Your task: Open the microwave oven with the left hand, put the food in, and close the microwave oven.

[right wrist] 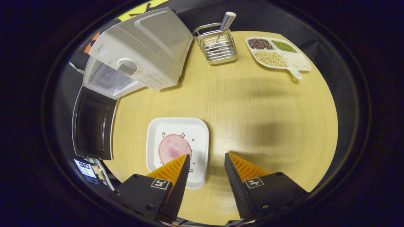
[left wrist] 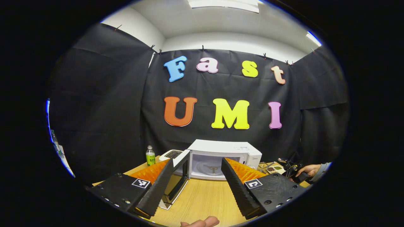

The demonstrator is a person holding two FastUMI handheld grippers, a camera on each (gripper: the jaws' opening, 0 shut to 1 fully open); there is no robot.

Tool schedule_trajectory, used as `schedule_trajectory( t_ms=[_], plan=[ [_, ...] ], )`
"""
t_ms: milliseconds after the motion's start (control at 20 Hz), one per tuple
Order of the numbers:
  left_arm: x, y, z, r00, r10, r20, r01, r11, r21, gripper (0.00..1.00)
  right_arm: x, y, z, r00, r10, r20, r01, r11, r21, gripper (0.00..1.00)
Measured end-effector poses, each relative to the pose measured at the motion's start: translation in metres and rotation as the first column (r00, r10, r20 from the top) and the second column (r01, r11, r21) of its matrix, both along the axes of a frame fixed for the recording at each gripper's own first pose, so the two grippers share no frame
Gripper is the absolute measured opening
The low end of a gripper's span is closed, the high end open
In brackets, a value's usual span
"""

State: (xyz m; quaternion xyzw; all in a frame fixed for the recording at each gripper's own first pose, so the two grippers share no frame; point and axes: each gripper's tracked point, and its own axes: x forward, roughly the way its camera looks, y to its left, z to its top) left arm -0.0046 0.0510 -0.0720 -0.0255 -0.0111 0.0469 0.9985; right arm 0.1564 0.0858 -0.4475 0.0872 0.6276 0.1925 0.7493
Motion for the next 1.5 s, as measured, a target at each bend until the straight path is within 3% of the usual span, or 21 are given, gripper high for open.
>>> schedule_trajectory(
  t_ms=[50,150,200,250,400,450,550,600,800,1150,1500],
  plan=[
    [0.002,0.0,0.0,1.0,0.001,0.003,-0.001,1.0,0.003,0.93,-0.001,0.006,-0.001,1.0,0.007,-0.015,-0.007,1.0,0.018,0.55],
    [0.003,-0.001,-0.001,1.0,-0.006,-0.003,0.006,1.0,0.002,0.92,0.0,0.012,-0.005,0.999,0.013,-0.038,-0.012,1.0,0.025,0.51],
    [0.004,-0.002,-0.002,1.0,-0.007,0.0,0.007,1.0,0.001,0.93,0.002,0.013,-0.004,0.999,0.013,-0.042,-0.013,1.0,0.014,0.56],
    [0.004,0.0,0.0,1.0,-0.005,0.009,0.005,1.0,0.001,0.93,0.005,0.011,-0.006,0.999,0.013,-0.043,-0.013,1.0,-0.008,0.38],
    [0.004,0.003,0.0,1.0,0.001,0.015,-0.001,1.0,-0.001,0.93,0.008,0.006,-0.011,0.998,0.043,-0.046,-0.045,0.998,-0.05,0.25],
    [0.004,0.003,-0.001,1.0,0.002,0.018,-0.002,1.0,-0.002,0.93,0.009,0.002,-0.012,0.998,0.039,-0.044,-0.041,0.998,-0.053,0.13],
    [0.006,0.001,-0.001,1.0,0.001,0.02,-0.001,1.0,0.004,0.93,0.01,0.004,-0.013,0.998,0.052,-0.037,-0.053,0.998,-0.02,0.04],
    [0.005,0.001,-0.001,1.0,0.006,0.016,-0.006,1.0,0.007,0.93,0.01,0.004,-0.012,0.997,0.063,-0.038,-0.063,0.998,-0.006,0.04],
    [0.002,-0.005,0.004,0.999,0.003,0.045,-0.003,1.0,0.012,0.92,0.007,0.003,-0.011,0.994,-0.033,-0.103,0.044,0.993,0.109,0.04],
    [-0.016,-0.013,0.006,0.996,-0.048,0.07,0.048,0.999,0.003,0.93,-0.024,-0.004,0.001,0.961,-0.165,-0.221,0.221,0.94,0.26,0.04],
    [-0.012,-0.003,-0.019,0.998,-0.048,0.047,0.047,0.999,0.014,0.93,-0.043,0.019,0.049,0.954,-0.254,-0.158,0.294,0.893,0.342,0.04]
  ],
)
